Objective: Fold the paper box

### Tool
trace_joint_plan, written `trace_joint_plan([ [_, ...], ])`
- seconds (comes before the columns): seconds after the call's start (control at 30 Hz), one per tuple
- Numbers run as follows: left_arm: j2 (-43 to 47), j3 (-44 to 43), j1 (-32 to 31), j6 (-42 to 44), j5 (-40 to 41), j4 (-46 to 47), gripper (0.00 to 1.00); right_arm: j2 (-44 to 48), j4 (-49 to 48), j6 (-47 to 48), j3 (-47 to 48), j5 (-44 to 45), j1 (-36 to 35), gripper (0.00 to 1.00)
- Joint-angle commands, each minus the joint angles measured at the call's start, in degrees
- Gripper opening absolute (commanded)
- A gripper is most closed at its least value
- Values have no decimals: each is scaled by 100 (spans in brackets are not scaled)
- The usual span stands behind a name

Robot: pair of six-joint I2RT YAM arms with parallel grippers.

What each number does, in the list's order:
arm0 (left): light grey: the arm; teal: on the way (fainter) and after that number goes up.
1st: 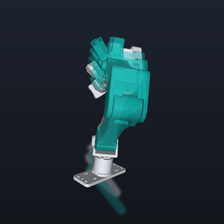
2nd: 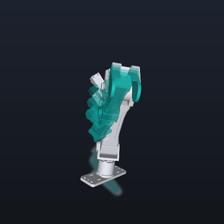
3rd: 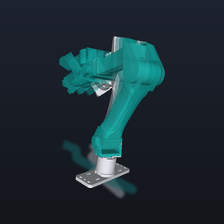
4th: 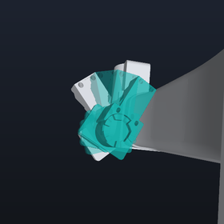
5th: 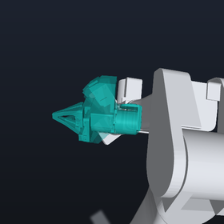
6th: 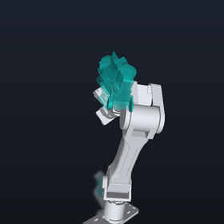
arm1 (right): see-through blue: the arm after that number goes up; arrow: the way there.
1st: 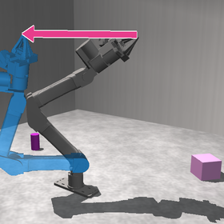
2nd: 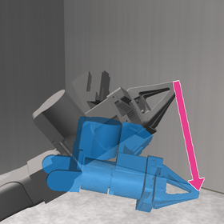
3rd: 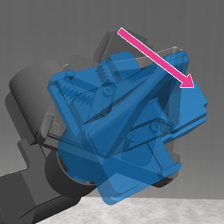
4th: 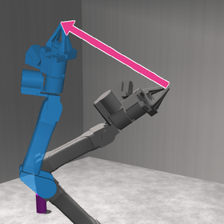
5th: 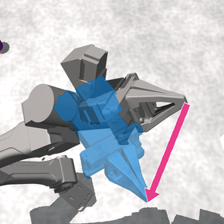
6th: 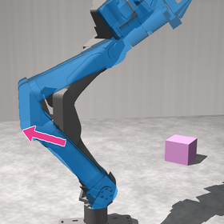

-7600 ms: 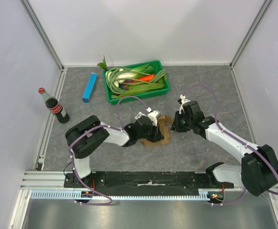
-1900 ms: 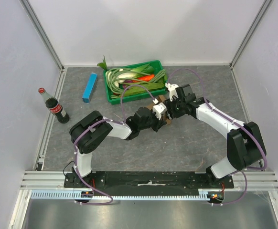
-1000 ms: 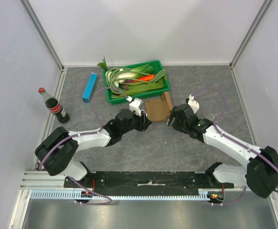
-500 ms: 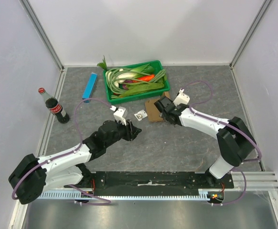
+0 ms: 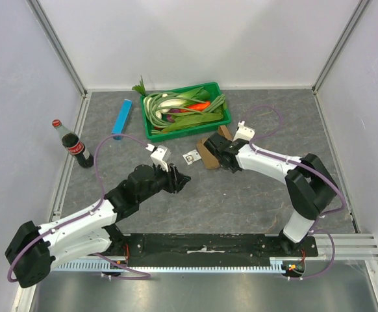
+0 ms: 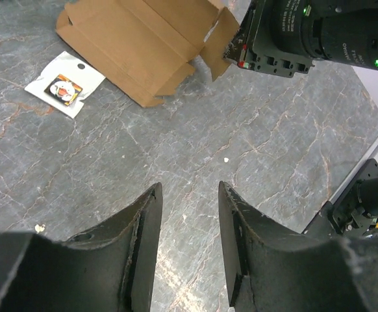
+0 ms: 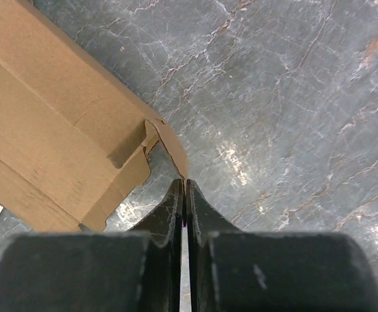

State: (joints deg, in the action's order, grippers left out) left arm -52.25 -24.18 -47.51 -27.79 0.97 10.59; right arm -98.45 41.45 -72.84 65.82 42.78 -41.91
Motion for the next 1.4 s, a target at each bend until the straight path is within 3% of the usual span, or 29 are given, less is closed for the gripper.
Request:
trace_joint_plan([
  [0.0,83,-464,-22,195,-62,-171,48,476,126,716,-25,398,-19,4],
  [0.2,13,-684,-22,186,-194,-215,50,1749,-601,3211,-859,-6,-1,0],
  [0.33,-233,-807,-4,309,-141,-207,56,2672,-1576,4679,-1633,-1907,314,0],
  [0.43,-522,-869,-4,371,-115,-163,61,3103,-1683,5199,-1923,-2552,481,0],
  [0.67,-1278,-588,4,626,545,486,62,2956,-1816,5912,-2038,-4417,570,0],
  [0.83,-1761,-306,-144,643,640,1155,61,2753,-2193,5957,-2161,-4621,570,0],
  [1.17,-2465,-385,-611,758,2538,1103,52,2489,-2387,6001,-2135,-4674,570,0],
  [1.37,-2571,-306,-611,775,2838,1261,52,2401,-2396,6062,-2170,-4657,570,0],
])
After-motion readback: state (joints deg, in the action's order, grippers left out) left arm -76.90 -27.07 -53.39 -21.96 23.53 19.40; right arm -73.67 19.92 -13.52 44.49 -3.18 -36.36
